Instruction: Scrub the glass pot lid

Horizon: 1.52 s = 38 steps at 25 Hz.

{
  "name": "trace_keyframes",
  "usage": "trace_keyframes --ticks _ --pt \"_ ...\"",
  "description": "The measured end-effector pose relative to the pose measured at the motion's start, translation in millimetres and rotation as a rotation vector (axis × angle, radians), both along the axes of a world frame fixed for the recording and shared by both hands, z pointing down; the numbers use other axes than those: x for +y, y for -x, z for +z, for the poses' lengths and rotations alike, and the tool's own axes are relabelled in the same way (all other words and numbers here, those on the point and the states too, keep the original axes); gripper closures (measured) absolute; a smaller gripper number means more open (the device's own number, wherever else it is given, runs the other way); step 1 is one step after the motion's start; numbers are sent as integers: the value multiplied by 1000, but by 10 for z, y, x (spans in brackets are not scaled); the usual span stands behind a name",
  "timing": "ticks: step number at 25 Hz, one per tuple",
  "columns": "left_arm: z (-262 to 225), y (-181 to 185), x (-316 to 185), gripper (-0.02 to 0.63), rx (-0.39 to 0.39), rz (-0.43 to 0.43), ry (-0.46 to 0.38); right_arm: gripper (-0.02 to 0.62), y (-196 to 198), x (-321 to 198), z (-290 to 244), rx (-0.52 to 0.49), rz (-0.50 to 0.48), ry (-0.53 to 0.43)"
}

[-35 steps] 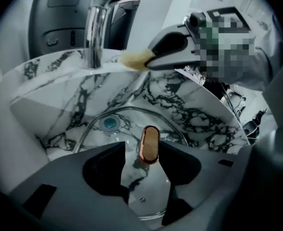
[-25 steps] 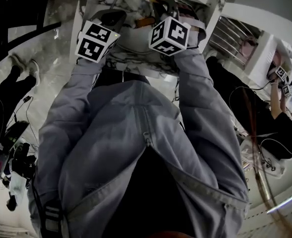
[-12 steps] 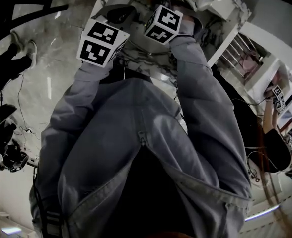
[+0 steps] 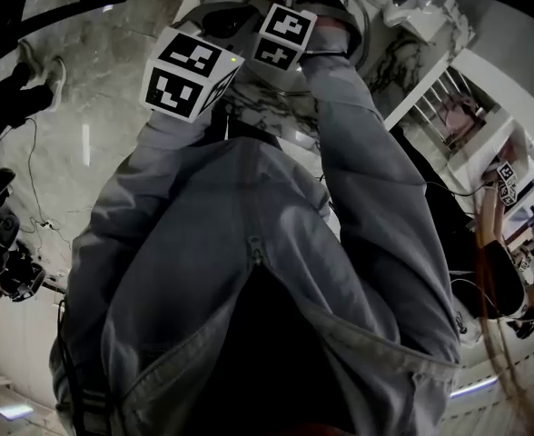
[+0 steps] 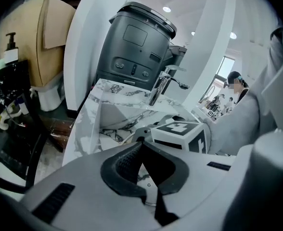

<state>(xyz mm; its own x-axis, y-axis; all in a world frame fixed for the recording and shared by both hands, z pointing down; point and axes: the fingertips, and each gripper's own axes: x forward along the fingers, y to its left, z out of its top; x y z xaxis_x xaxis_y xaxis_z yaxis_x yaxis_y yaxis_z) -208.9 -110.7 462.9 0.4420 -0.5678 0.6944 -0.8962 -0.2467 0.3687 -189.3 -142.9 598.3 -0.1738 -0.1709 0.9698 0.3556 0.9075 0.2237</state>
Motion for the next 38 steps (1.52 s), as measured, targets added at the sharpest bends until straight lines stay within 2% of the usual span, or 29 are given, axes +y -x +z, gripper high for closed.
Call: trace_keyframes --ticks 10,15,19,25,27,29,31,38 --pt "-37 7 60 591 -11 -1 -10 545 -304 761 -64 34 -45 74" --pt "-79 -6 154 591 -28 -2 -14 545 -491 1141 -95 69 -24 179" --pt "-93 -34 227 591 -33 -6 -12 545 -612 1414 -90 102 32 327" --pt "-144 -147 355 591 -36 7 -18 545 -722 1828 -139 159 158 664" --pt "-141 -194 386 591 -36 14 -16 545 -735 1903 -173 149 195 744" --pt "-130 -230 398 591 -36 22 -13 545 -685 1908 -249 88 232 804" --pt "-116 -258 388 591 -36 28 -11 546 -622 1813 -387 9 251 814" --pt "-158 -398 207 591 -51 73 -48 546 -789 1023 -939 -166 356 645"
